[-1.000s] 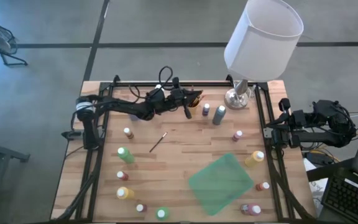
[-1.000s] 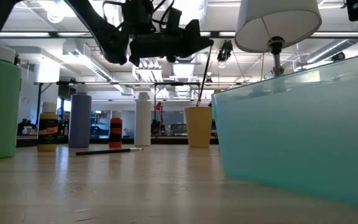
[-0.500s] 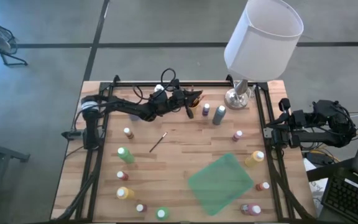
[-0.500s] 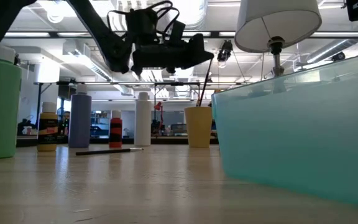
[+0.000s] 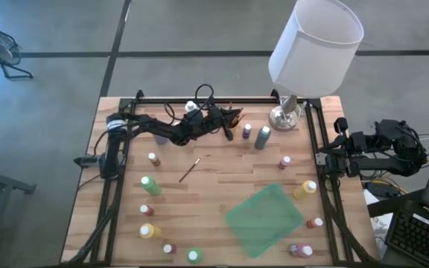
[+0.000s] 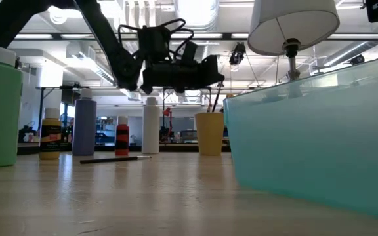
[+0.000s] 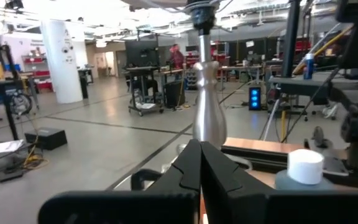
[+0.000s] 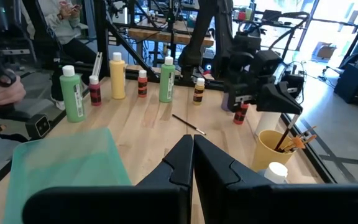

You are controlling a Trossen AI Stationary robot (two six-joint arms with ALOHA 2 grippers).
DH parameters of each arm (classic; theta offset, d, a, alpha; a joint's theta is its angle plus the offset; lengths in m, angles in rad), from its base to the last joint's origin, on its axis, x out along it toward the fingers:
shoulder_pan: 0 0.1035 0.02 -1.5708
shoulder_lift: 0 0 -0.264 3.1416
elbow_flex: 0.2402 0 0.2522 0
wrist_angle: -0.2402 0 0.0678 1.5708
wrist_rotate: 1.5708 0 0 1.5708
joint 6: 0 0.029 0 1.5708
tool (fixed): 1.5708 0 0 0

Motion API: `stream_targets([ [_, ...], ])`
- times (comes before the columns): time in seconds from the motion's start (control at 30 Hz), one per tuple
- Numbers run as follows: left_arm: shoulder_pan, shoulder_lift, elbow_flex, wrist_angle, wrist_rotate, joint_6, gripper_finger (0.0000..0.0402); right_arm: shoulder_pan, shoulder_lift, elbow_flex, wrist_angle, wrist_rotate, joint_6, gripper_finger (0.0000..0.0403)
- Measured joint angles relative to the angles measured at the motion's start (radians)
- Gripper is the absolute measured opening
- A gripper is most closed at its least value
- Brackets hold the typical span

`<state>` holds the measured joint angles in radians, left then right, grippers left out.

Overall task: Pick & Place Paint Supplies
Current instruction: Put the silver paintbrush into the yellow cup

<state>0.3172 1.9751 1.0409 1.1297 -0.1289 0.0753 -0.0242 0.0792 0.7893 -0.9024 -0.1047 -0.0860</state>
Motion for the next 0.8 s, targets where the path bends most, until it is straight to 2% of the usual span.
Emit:
stream_targets([
  [0.37, 0.002, 0.011, -0.029, -0.030, -0.056, -0.019, 0.0000, 0.000, 0.000, 0.000, 0.000, 0.000, 0.000, 0.0008],
  [0.8, 0.004, 0.011, -0.049, -0.061, -0.096, -0.117, 0.0000, 0.000, 0.000, 0.000, 0.000, 0.000, 0.000, 0.0008],
])
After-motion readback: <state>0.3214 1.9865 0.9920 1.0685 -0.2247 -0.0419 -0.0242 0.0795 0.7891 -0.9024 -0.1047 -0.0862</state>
